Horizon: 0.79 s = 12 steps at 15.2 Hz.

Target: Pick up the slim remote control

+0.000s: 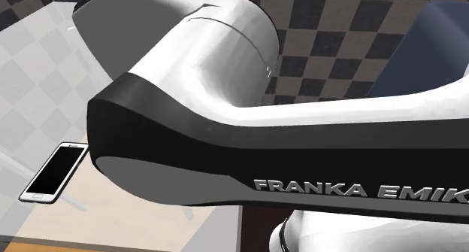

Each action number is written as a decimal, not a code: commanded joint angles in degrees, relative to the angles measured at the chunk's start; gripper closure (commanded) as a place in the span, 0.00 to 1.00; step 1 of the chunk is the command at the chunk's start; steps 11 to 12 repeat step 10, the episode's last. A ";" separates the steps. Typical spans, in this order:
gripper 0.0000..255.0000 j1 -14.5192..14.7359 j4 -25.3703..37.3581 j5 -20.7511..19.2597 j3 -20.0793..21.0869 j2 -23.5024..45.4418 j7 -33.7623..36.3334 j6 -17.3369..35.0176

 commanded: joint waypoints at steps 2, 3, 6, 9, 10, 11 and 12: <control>1.00 -0.03 2.04 -0.04 -0.05 -0.51 -0.16 -2.54; 1.00 -0.04 2.80 -0.06 -0.06 -0.53 -0.21 -3.32; 1.00 -0.08 5.11 -0.10 -0.09 -0.52 -0.35 -5.62; 1.00 -0.10 6.81 -0.13 -0.11 -0.44 -0.45 -7.23; 1.00 -0.10 6.81 -0.13 -0.11 -0.43 -0.45 -7.23; 1.00 -0.10 6.81 -0.13 -0.11 -0.43 -0.45 -7.23; 1.00 -0.10 6.81 -0.13 -0.11 -0.43 -0.45 -7.23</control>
